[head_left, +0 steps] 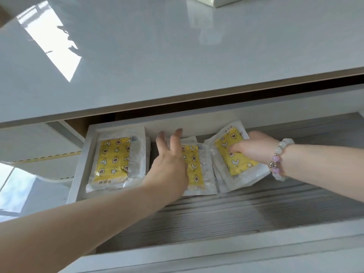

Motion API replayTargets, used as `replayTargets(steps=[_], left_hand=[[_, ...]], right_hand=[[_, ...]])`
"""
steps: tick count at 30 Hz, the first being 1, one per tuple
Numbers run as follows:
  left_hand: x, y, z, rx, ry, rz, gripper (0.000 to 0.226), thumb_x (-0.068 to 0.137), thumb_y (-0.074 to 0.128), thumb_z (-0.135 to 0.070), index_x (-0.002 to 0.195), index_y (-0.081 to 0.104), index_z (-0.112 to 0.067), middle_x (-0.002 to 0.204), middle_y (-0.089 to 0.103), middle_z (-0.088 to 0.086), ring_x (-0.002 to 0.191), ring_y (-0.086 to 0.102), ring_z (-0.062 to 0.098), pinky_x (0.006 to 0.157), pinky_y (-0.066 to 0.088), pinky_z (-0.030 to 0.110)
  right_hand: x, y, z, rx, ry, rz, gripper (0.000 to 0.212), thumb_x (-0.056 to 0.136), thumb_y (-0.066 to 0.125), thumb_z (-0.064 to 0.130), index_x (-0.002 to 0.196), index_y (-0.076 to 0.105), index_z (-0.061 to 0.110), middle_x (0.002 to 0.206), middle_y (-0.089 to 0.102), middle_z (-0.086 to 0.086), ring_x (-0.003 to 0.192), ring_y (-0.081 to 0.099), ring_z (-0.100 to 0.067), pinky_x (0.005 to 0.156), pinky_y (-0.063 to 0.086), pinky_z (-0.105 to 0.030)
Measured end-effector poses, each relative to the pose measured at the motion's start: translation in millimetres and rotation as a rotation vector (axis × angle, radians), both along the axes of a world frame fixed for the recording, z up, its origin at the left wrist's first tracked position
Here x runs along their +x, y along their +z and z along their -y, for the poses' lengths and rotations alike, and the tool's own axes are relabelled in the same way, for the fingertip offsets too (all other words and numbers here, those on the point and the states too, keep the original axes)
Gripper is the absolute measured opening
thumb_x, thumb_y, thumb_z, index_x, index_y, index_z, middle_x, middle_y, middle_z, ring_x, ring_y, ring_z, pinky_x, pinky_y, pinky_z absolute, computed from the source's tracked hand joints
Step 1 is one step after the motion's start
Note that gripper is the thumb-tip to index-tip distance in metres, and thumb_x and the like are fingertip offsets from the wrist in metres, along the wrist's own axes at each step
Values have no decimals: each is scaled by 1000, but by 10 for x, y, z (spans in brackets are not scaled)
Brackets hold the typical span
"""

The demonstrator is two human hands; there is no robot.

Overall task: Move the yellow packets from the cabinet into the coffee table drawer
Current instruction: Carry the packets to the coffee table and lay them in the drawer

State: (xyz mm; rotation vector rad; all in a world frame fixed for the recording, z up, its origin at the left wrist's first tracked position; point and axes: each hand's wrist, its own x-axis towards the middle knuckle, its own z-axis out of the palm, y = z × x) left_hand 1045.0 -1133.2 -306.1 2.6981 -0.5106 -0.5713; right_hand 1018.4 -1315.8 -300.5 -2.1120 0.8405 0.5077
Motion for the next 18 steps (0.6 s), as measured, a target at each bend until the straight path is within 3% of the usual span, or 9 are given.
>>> replayTargets(steps=[3, 5, 9, 11, 13, 16, 18], left_hand=[[-16, 72, -2, 180, -163, 82, 72, 93, 48, -3, 146, 5, -24, 152, -11, 16, 65, 51, 10, 65, 35, 18], [-19, 120, 6, 360, -331, 145, 70, 90, 49, -2, 146, 10, -19, 151, -10, 15, 79, 61, 22, 61, 39, 23], [11, 160, -6, 612, -547, 274, 60, 89, 48, -2, 143, 21, -6, 142, 20, 15, 90, 60, 27, 43, 32, 24], [9, 176, 23, 661, -591, 357, 46, 98, 43, -23, 138, 32, -3, 135, 29, 13, 93, 51, 25, 49, 33, 25], [-6, 154, 71, 647, -603, 409, 67, 96, 28, -57, 133, 39, -3, 131, 37, 13, 106, 44, 25, 67, 36, 30], [-47, 98, 143, 621, -697, 443, 80, 91, 32, -64, 142, 22, -3, 133, 40, 20, 116, 43, 32, 77, 38, 33], [-47, 69, 169, 634, -762, 397, 80, 96, 37, -54, 150, -2, -11, 145, 23, 26, 120, 43, 39, 82, 46, 36]], right_hand=[[-66, -50, 44, -74, 25, -10, 31, 88, 60, 29, 99, 65, 1, 99, 68, -14, 90, 65, -28, 66, 42, -26], [-79, -41, 25, -170, 79, -29, 31, 88, 59, 35, 84, 62, 4, 79, 64, -9, 73, 62, -24, 56, 39, -25], [-112, 3, 9, -348, 150, 0, 43, 83, 63, 47, 66, 45, 13, 65, 51, -2, 61, 51, -17, 49, 34, -26], [-136, 10, 21, -350, 151, 40, 43, 81, 66, 47, 65, 43, 14, 66, 51, -2, 61, 49, -16, 50, 34, -26], [-156, 6, 29, -337, 149, 41, 45, 80, 67, 49, 65, 42, 14, 68, 51, -2, 63, 49, -17, 50, 33, -26], [-158, -7, 32, -321, 133, 21, 44, 79, 68, 50, 68, 46, 13, 71, 53, -2, 65, 51, -17, 50, 34, -25], [-148, 4, 27, -309, 129, 11, 43, 79, 68, 49, 71, 49, 12, 73, 55, -3, 67, 53, -17, 51, 35, -24]])
